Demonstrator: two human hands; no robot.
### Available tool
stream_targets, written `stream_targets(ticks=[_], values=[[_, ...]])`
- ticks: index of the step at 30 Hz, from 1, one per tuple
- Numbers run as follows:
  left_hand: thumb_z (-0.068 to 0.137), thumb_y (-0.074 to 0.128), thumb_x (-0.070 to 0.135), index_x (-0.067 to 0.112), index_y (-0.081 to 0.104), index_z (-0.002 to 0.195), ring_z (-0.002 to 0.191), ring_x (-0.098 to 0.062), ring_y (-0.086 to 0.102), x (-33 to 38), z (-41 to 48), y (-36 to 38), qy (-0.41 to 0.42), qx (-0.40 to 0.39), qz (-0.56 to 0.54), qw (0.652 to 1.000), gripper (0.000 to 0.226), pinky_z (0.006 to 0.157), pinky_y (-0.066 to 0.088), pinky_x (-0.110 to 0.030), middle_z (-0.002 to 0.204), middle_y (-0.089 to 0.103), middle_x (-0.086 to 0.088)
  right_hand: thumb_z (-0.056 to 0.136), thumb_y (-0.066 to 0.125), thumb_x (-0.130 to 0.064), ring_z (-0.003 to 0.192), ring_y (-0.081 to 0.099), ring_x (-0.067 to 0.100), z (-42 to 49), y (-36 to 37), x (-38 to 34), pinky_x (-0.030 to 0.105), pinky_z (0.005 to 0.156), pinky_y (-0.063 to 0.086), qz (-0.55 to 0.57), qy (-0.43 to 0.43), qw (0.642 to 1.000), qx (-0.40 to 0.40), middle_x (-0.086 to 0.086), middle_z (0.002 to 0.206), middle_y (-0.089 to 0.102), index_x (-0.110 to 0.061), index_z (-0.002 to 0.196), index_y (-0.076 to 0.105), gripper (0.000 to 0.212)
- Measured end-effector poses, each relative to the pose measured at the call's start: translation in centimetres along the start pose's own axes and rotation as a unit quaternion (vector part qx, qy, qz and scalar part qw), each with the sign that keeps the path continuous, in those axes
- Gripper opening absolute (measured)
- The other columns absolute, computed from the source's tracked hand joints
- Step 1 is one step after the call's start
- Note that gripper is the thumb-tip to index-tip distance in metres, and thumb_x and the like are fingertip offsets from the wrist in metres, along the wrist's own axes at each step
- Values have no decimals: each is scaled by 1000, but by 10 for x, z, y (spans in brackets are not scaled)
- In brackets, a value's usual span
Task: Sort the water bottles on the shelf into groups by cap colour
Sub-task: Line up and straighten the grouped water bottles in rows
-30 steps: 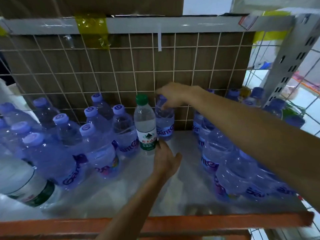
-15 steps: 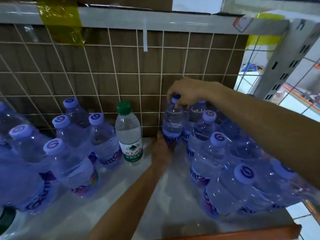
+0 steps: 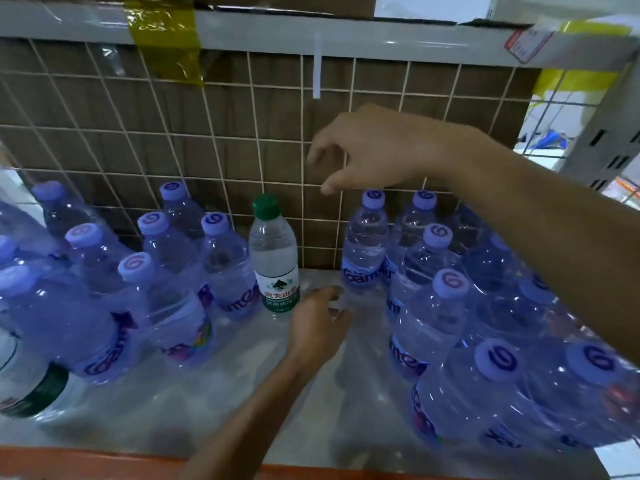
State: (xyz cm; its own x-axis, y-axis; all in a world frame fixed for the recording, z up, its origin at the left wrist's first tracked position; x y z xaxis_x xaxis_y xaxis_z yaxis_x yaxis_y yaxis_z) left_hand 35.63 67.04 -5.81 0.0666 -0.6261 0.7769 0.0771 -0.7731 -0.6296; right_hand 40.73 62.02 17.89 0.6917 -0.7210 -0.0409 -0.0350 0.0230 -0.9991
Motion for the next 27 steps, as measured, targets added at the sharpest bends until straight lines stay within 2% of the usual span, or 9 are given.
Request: stream_targets(ticks=[4, 6, 8, 12, 15, 17, 20, 24, 27], values=[[85, 65, 17, 20, 66, 97, 74, -2, 59, -31, -48, -65, -1, 144, -15, 990, 12, 67, 45, -13, 87, 65, 8, 86, 62, -40, 90, 46, 6, 16, 13, -86, 16, 66, 38, 30, -120, 992, -30, -13, 99, 43, -23, 127, 51, 46], [83, 67, 13, 22, 59, 86, 73, -8, 60, -56, -70, -95, -28, 238, -33, 970, 12, 66, 50, -23, 82, 62, 5, 86, 63, -40, 93, 47, 9, 30, 26, -121, 20, 71, 40, 30, -160, 986, -33, -8, 107, 48, -22, 131, 47, 51], [79, 69, 7, 18, 51, 82, 71, -21, 55, -80, -88, -119, -66, 327, -36, 942, 22, 64, 43, -30, 81, 55, -1, 87, 60, -40, 106, 50, 17, 45, 41, -149, 25, 81, 39, 12, -188, 982, -28, -1, 125, 52, -20, 135, 42, 55], [72, 71, 2, 7, 47, 79, 70, -24, 43, -101, -113, -141, -111, 419, -10, 901, 26, 61, 22, -21, 76, 47, -8, 90, 54, -44, 113, 48, 23, 63, 70, -180, 24, 74, 31, -7, -210, 977, -46, 4, 128, 53, -16, 138, 38, 58], [70, 76, 9, -5, 52, 105, 97, -38, 47, -123, -108, -141, -144, 385, 16, 911, 45, 80, 36, -32, 102, 52, -23, 91, 55, -44, 92, 46, 24, 69, 85, -188, 26, 70, 29, -2, -188, 981, -51, 3, 100, 54, -13, 134, 39, 56], [70, 76, 17, -1, 46, 123, 110, -35, 48, -141, -97, -135, -160, 322, -14, 933, 64, 92, 42, -44, 118, 51, -20, 90, 57, -41, 91, 49, 27, 74, 88, -190, 31, 69, 32, -4, -176, 984, -26, 2, 87, 46, -11, 123, 45, 47], [71, 74, 26, 15, 47, 121, 103, -25, 59, -147, -94, -132, -129, 276, -87, 949, 58, 82, 53, -47, 116, 59, -5, 87, 60, -42, 94, 53, 29, 70, 85, -187, 35, 72, 40, -39, -179, 983, -20, 4, 87, 46, -10, 111, 51, 41], [71, 80, 26, 16, 50, 122, 91, -14, 61, -137, -98, -118, -111, 212, -93, 966, 60, 72, 52, -30, 114, 59, -1, 86, 61, -43, 88, 53, 23, 46, 80, -163, 36, 72, 44, -44, -178, 981, -68, 3, 91, 58, -10, 109, 53, 40], [66, 82, 33, 21, 54, 121, 76, -7, 59, -115, -95, -93, -71, 140, -79, 984, 63, 61, 50, -23, 103, 62, 2, 84, 65, -38, 86, 52, 18, 25, 73, -137, 31, 69, 40, -14, -161, 983, -91, -8, 79, 46, -20, 104, 54, 29]])
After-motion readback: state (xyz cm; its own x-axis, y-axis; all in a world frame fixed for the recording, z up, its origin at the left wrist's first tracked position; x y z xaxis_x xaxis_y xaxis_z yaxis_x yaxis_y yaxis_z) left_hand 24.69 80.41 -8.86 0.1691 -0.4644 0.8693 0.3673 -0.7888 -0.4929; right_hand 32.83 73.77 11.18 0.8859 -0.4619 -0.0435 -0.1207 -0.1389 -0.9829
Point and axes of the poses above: each hand's wrist, its own z-axis towards the middle knuckle, its own y-axis out of the palm, x = y × z, the point moved 7 cm from there along z, towards the middle knuckle
